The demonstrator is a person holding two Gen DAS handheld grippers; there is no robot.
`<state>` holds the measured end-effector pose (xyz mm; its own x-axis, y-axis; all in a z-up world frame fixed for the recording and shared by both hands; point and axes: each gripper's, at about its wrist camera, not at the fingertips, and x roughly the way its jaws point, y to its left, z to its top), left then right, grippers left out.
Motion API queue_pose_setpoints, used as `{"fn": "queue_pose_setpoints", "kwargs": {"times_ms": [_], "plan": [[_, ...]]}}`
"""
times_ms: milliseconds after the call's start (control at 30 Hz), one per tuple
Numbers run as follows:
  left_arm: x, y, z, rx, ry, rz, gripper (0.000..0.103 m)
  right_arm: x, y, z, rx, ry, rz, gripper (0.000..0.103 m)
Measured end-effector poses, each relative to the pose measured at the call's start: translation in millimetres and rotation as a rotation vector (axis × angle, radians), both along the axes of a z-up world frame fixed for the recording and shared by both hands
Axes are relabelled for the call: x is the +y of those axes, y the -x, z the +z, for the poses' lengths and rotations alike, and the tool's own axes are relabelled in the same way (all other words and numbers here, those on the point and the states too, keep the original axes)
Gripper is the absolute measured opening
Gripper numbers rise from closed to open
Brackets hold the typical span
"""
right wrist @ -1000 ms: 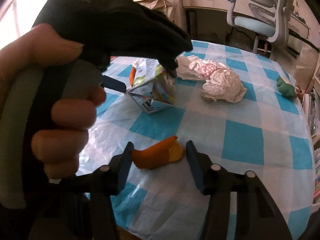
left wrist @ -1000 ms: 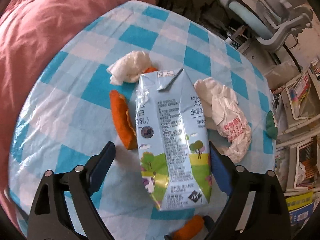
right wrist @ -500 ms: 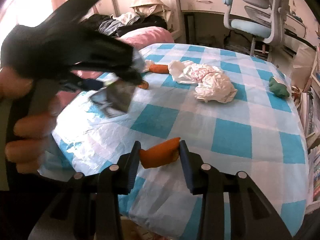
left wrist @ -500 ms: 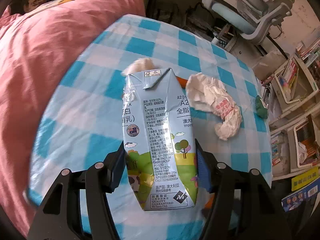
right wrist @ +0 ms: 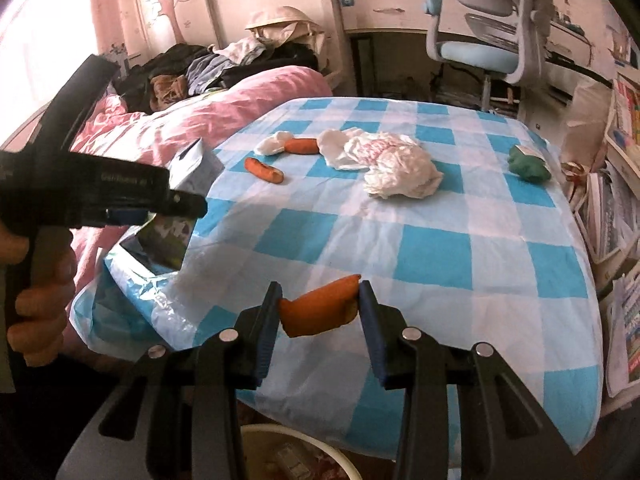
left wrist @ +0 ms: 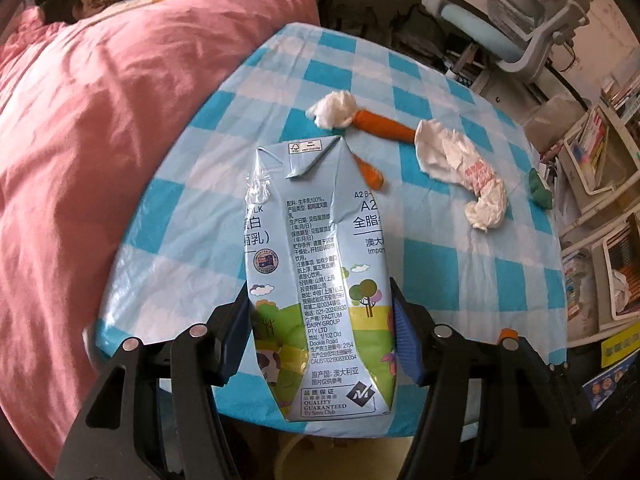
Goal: Collect trash
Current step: 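Carry the carton and orange scrap down toward the bin with both grippers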
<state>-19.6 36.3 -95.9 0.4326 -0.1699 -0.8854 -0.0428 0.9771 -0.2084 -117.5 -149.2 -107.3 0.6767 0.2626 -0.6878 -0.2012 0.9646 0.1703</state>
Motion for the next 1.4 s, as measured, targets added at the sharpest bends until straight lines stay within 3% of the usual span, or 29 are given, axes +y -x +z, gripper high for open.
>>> {"fn": "queue_pose_setpoints", "kwargs": {"times_ms": [733, 1400], "plan": [[-11.2, 34.1, 18.6, -0.089, 0.018, -0.049, 0.059, 9.5, 28.7, 11.7, -0.026, -0.003, 0.049, 0.039], [-22.8, 99.2, 11.1, -0.099, 0.013, -0.117, 0.059, 18.7, 94.0, 15.3, -0.011, 0.028, 0.117, 0.039]]}}
